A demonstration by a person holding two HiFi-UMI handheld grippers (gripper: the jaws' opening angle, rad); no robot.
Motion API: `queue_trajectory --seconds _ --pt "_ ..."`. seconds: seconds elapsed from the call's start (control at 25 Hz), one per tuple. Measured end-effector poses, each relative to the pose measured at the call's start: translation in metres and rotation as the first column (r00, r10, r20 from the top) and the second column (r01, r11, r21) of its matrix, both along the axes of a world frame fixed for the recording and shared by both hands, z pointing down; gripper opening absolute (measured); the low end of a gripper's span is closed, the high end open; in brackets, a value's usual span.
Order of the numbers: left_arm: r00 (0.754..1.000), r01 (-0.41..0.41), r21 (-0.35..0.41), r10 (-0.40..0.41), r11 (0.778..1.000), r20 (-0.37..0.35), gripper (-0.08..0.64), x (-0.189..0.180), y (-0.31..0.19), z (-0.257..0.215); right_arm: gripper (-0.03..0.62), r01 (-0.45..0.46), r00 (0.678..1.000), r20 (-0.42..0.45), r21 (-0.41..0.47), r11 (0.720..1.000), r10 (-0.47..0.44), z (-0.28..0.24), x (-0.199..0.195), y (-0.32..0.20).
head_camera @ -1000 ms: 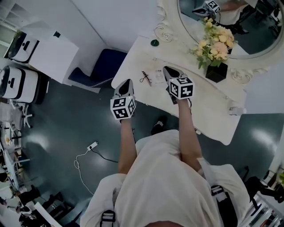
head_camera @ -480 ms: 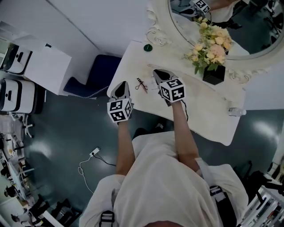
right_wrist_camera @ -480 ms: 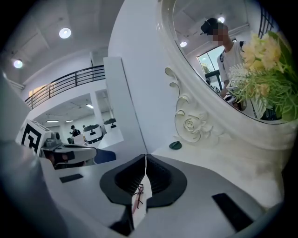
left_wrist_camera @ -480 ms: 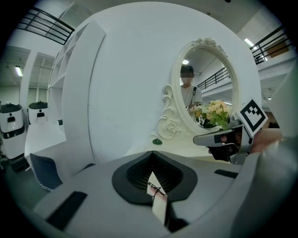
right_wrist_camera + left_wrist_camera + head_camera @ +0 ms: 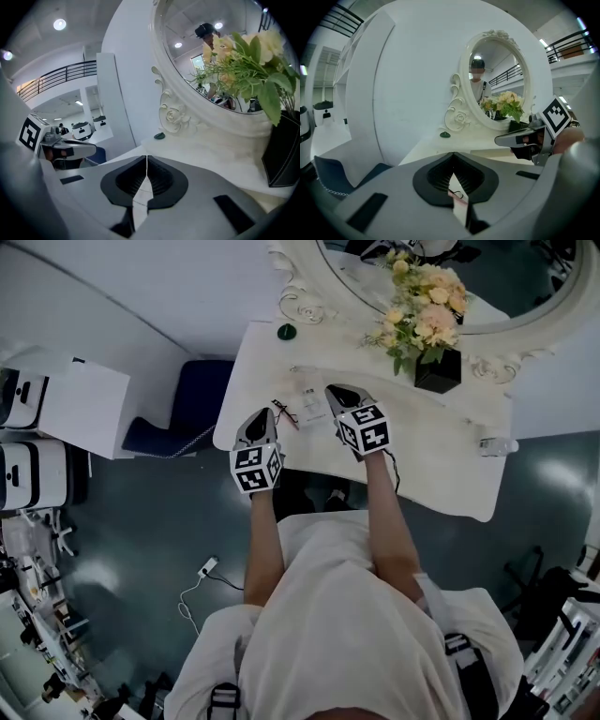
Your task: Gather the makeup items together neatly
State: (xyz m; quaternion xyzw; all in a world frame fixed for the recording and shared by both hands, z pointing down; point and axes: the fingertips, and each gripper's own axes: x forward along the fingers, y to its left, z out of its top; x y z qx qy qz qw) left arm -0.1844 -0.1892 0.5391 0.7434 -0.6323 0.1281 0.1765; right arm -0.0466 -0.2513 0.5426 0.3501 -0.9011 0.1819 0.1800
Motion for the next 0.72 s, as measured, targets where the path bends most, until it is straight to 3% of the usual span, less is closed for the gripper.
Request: queue_trajectory --seconds 0.28,0.72 --pt "1.000 -0.024 -0.003 0.024 1.000 -0.018 0.015 -0.007 -0.012 0.005 0.041 -0.020 0.999 -0.044 -0.004 1.000 0.020 0.013 0.004 -0.006" --pt "0.997 -0.044 -0.025 0.043 0.999 -0.059 0.015 -0.026 -0.032 0.022 0.043 0.050 0.991 -0.126 -0.014 0.999 -0.051 0.032 -0.036 -0.021"
